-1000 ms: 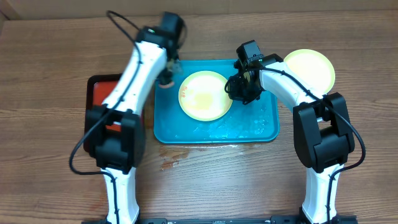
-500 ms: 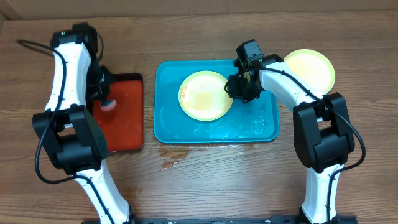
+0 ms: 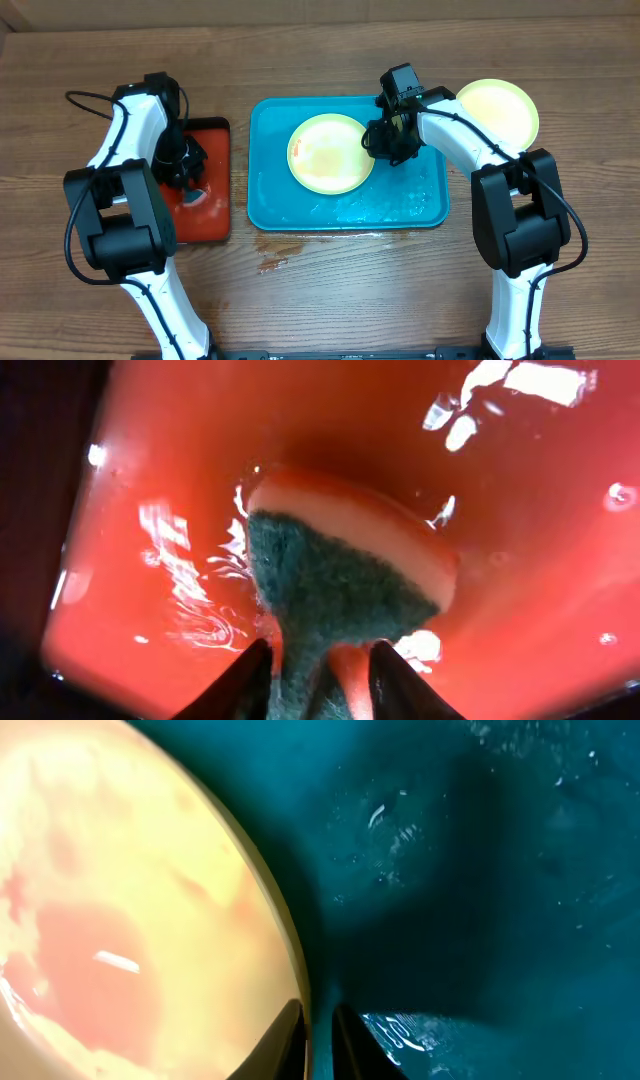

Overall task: Clean dirty plates on tray and stack at the side
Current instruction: 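Move the sponge with the left gripper back into the red tray, then lift the yellow plate with the right gripper and carry it right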

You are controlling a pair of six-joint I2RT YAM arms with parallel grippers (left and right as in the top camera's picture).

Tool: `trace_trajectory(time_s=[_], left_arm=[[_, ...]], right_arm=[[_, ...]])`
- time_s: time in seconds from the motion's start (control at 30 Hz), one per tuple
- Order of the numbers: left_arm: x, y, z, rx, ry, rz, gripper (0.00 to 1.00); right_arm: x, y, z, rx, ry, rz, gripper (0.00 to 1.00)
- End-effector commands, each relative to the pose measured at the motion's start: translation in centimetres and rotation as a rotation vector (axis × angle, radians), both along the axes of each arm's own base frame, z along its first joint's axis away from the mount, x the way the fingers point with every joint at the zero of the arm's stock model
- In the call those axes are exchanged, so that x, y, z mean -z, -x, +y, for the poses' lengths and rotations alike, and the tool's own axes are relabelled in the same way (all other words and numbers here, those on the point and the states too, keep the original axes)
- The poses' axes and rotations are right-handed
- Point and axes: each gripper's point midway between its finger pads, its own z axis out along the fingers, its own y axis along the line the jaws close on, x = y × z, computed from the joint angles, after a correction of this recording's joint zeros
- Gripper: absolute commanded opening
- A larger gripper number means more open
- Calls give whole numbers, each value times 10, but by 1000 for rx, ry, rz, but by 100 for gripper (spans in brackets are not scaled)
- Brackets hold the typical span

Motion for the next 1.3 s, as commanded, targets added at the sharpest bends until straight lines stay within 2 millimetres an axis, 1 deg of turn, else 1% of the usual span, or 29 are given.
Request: trace_trajectory(time_s=[0.0,0.07,0.1,0.2,0.23,0.27,0.3,0.33,0.4,0.5,0.57,0.63,0.77,0.93,1.0,1.03,1.1,1.17,1.27], left_arm=[[-35,-26,-3,21,95,-122,37],[-57,-39,1,12,130,-180,38],[-69,-45,3,11,138,-208,39],[-105,-62,12,3,130,-293,39],[-117,-67,16,8,122,-322,45],[-125,-70,19,8,115,-343,65],[-132,-73,21,10,109,-361,96],[-137,-75,22,11,105,-374,100],[-140,-78,22,13,101,-388,100],[-139,-78,21,14,102,-384,100],[-139,-78,22,14,102,-385,100],[-139,-78,22,14,102,-385,100],[-139,-78,22,14,102,-385,100],[-140,-79,22,15,100,-392,100],[-140,-81,22,15,98,-398,100],[-140,-81,22,15,98,-398,100],[-140,-81,23,15,98,-398,100],[-140,-81,22,15,98,-398,100],[-140,-81,22,15,98,-398,100]], right_arm=[[-8,-6,0,-49,9,-29,9],[-17,-10,2,-49,6,-38,6],[-22,-12,3,-52,4,-45,4],[-43,-20,7,-81,3,-77,4],[-50,-22,8,-91,10,-92,4],[-58,-25,10,-109,21,-111,4],[-68,-27,11,-129,48,-137,4],[-75,-30,11,-140,84,-161,4],[-91,-36,6,-158,200,-217,4],[-118,-42,-6,-172,448,-317,4],[-141,-45,-14,-159,635,-395,4],[-165,-43,-17,-150,804,-472,4],[-209,-35,-3,-130,1064,-646,4],[-265,-16,23,-57,1311,-872,4],[-278,-9,35,-92,1388,-908,4],[-281,-6,41,-131,1418,-909,4],[-282,-2,51,-228,1463,-891,4],[-282,2,57,-305,1500,-871,4],[-281,2,60,-321,1495,-870,4]])
